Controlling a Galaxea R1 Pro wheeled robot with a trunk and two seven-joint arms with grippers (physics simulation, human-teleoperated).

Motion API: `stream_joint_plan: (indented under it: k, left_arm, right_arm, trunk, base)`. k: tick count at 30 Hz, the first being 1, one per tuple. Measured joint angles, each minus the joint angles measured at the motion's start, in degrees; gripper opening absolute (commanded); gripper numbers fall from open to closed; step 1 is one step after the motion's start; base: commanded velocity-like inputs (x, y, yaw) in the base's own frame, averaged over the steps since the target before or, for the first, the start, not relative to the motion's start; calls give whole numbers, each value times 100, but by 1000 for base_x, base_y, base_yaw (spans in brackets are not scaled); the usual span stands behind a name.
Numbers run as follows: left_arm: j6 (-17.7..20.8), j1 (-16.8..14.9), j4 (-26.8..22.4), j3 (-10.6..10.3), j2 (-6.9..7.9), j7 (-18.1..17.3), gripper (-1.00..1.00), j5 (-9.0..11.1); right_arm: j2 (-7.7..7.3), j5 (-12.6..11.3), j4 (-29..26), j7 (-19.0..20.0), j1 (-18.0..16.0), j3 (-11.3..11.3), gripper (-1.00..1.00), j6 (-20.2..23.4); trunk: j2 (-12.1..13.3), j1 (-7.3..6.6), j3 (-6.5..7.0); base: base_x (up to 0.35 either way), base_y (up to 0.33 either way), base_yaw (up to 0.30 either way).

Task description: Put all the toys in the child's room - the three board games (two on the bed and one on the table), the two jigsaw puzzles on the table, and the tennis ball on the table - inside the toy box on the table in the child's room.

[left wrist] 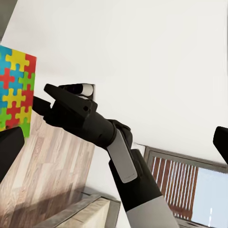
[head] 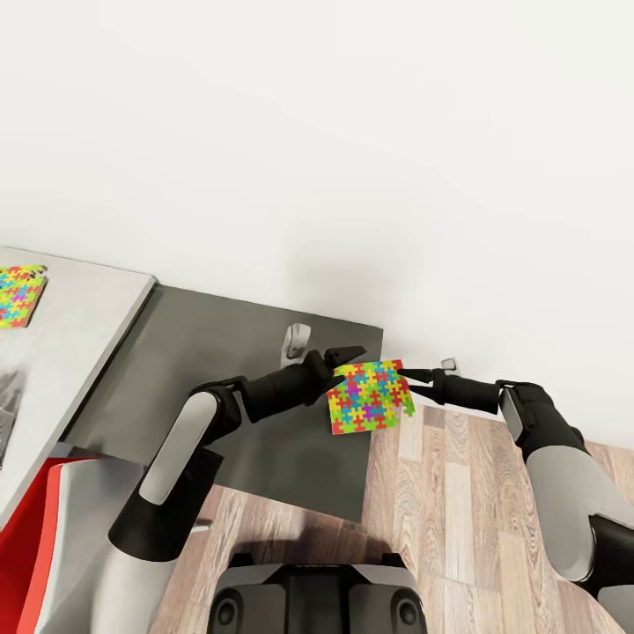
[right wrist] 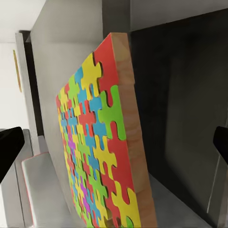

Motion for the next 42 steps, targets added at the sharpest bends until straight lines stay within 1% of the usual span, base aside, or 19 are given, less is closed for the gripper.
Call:
stream_joint_plan:
  k: [11, 26, 27, 42]
  left_arm:
    - [-3, 0, 0, -3, -1, 2, 100, -1]
    - [-4, -1, 1, -9, -1, 7, 100, -8]
    - [-2, -1, 1, -9, -1, 7, 100, -8]
    - [-5, -1, 1, -9, -1, 7, 100, -3]
  right_arm:
    - [1, -1, 1, 6, 4, 0, 100, -2]
    - [-5, -3, -2, 9, 12, 0, 100, -4]
    - [-4, -3, -2, 9, 12, 0, -100, -3]
    - [-28, -6, -3, 3, 12, -2, -100, 10]
  trunk:
    - [0, 0, 10]
    - [0, 0, 12]
    - [0, 0, 12]
    - [0, 0, 12]
  base:
    - [0, 0, 146]
    - [0, 0, 26]
    - [0, 0, 5]
    - [0, 0, 1]
